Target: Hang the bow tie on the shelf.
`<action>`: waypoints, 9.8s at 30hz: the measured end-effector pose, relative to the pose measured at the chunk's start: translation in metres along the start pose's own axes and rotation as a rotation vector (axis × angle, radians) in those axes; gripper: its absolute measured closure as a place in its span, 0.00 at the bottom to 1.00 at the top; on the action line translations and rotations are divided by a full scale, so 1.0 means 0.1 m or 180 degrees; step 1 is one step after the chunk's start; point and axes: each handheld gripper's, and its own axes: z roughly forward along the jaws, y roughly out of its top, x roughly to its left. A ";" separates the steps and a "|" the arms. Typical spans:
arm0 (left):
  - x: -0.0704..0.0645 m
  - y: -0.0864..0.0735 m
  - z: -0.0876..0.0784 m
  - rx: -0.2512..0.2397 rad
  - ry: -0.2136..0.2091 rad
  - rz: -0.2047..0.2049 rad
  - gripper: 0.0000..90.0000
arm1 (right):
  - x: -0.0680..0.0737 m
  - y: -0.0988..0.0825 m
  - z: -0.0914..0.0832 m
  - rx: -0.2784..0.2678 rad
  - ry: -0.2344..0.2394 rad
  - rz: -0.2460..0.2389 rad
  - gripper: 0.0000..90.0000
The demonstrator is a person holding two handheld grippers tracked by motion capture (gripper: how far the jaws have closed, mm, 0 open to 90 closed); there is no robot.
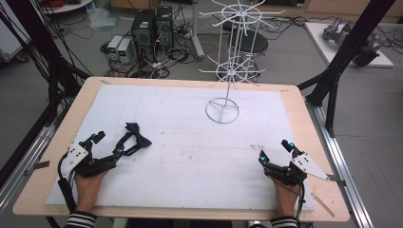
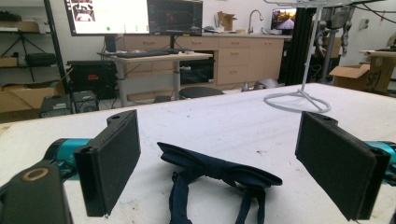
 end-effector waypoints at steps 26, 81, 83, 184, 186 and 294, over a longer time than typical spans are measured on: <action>0.09 0.24 0.19 0.0553 0.0001 0.0187 0.16 | 0.00 0.00 0.00 0.0003 -0.0006 -0.0009 0.07; 0.37 0.37 1.05 0.3053 -0.0170 0.0117 0.58 | 0.00 0.00 0.00 0.0007 -0.0004 0.0002 0.07; 0.37 0.36 1.05 0.3073 -0.0164 0.0100 0.60 | 0.00 0.00 0.00 0.0007 -0.0003 0.0004 0.07; -0.64 1.47 1.58 0.0684 -0.1424 0.0328 0.97 | 0.00 0.00 0.01 0.0004 -0.0007 -0.0004 0.07; -0.68 1.49 1.61 0.0661 -0.1461 0.0347 0.97 | -0.01 0.00 0.01 0.0000 -0.0006 -0.0016 0.07; -0.95 1.43 2.05 0.0414 -0.1332 0.0053 0.14 | -0.01 0.00 0.00 -0.0019 -0.0012 0.0016 0.07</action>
